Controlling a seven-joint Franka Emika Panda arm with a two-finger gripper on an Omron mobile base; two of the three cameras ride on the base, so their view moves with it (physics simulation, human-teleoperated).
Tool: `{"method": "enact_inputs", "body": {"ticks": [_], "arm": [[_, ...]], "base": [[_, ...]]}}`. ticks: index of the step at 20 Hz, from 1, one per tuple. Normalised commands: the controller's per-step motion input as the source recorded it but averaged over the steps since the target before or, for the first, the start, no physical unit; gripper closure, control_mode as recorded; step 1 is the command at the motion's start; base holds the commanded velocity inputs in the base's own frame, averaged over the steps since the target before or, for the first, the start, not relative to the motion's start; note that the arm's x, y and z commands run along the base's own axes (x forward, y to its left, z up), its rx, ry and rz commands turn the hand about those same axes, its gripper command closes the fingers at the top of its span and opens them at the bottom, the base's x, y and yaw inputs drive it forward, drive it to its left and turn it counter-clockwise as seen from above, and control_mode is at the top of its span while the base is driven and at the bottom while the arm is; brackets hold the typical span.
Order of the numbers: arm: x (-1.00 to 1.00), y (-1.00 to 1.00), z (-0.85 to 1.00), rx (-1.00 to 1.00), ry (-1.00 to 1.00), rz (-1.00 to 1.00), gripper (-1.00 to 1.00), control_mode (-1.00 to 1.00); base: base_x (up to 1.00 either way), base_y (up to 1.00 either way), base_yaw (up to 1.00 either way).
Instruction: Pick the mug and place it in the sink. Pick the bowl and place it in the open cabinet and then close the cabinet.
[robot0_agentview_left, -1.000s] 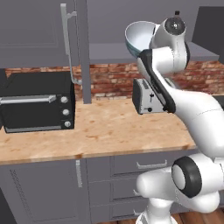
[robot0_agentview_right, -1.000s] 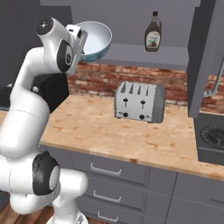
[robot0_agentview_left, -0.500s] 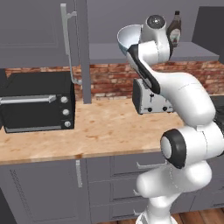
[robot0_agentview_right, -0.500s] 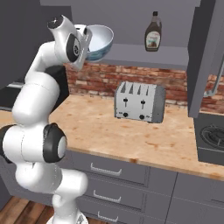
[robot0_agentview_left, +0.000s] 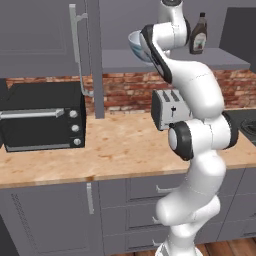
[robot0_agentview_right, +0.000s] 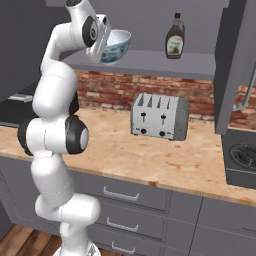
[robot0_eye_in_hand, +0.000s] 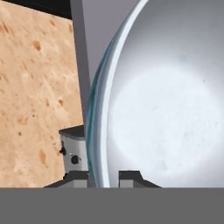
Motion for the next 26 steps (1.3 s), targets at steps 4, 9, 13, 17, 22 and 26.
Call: {"method": "enact_inputs", "body": {"ticks": [4,9,13,17,22,26], "arm": [[0.51,0.0,0.0,0.0,0.02,0.0,1.0,-1.0],[0.14,0.0,-0.12,0.0,-0.13,0.0,1.0,-1.0],[0.0,0.14,-0.22,0.02,-0.2,0.0,-1.0,-1.0],[0.0,0.03,-0.16,0.04,-0.07,0.0,-1.0,-1.0],[0.0,0.0,-0.12,0.03,-0.01,0.0,-1.0,-1.0],[0.0,0.01,-0.02,0.01,-0.11,0.0,-1.0,-1.0]], "base": [[0.0,0.0,0.0],[0.0,0.0,0.0],[0.0,0.0,0.0],[0.0,0.0,0.0],[0.0,0.0,0.0],[0.0,0.0,0.0]]}}
